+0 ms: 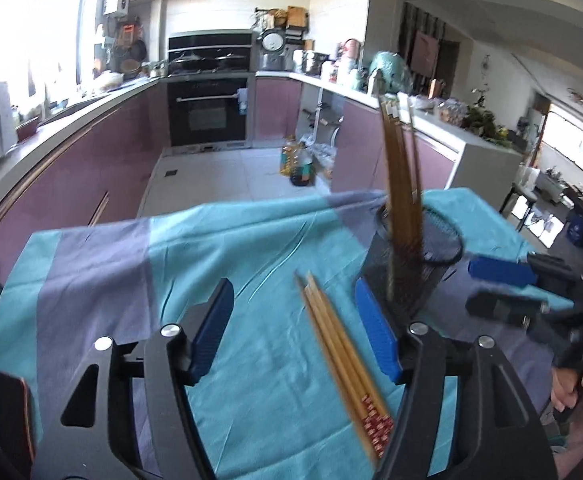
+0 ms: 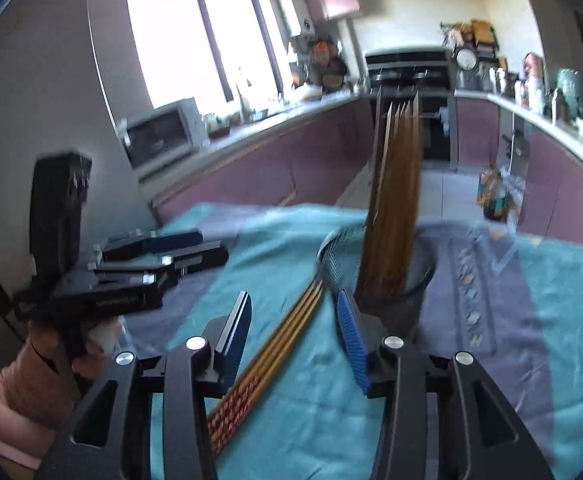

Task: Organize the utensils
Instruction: 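Open the right gripper and withdraw from the holder, then lower the right gripper and grasp another chopstick from the pile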

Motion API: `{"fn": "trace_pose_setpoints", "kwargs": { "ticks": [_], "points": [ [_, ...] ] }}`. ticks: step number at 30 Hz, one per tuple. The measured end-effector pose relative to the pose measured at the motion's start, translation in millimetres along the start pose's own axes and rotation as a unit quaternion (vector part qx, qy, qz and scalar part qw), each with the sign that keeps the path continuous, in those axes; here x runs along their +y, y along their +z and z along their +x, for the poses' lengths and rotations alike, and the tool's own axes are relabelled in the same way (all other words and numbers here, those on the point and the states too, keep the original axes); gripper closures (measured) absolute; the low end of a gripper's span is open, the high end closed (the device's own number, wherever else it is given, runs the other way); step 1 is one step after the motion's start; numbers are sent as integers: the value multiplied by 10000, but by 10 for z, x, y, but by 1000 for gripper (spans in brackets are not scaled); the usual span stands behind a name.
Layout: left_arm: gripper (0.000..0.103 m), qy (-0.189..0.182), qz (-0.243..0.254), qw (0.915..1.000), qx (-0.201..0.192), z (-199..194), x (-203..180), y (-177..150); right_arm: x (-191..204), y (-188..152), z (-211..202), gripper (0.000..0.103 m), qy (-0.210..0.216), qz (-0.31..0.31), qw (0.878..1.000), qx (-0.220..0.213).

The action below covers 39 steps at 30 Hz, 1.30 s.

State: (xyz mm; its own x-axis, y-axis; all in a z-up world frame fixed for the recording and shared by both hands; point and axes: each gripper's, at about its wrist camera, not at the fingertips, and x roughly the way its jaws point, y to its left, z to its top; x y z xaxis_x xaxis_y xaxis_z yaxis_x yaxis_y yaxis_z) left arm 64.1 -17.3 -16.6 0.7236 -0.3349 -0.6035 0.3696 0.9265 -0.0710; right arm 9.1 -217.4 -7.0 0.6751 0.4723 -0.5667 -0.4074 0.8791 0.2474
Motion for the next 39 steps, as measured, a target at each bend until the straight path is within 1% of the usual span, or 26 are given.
{"fn": "trace_pose_setpoints", "kwargs": {
  "ticks": [2, 5, 9, 14, 18, 25, 28, 39],
  "points": [
    [39, 84, 12, 9999, 141, 59, 11, -133, 19, -127, 136, 60, 87, 131, 9995, 258],
    [39, 180, 103, 9991, 365, 156, -4, -278, 37, -258, 279, 60, 50, 228, 9983, 530],
    [40, 197, 73, 9980, 591, 260, -11, -404, 40, -346, 402, 60, -6, 288, 9970, 716],
    [40, 180, 68, 9967, 782, 339, -37, -509, 21, -385, 457, 60, -65, 413, 9963, 757],
    [40, 141, 115, 9961, 864, 369, -69, -550, 54, -421, 506, 60, -129, 382, 9959, 812],
    [40, 67, 283, 9946, 1000, 444, -157, -534, 88, -440, 534, 60, -136, 374, 9958, 821],
    [40, -6, 277, 9941, 1050, 481, -168, -531, 108, -445, 545, 60, -142, 377, 9958, 821],
    [40, -45, 292, 9923, 1202, 593, -218, -578, 78, -474, 544, 60, -156, 403, 9954, 857]
  ]
}}
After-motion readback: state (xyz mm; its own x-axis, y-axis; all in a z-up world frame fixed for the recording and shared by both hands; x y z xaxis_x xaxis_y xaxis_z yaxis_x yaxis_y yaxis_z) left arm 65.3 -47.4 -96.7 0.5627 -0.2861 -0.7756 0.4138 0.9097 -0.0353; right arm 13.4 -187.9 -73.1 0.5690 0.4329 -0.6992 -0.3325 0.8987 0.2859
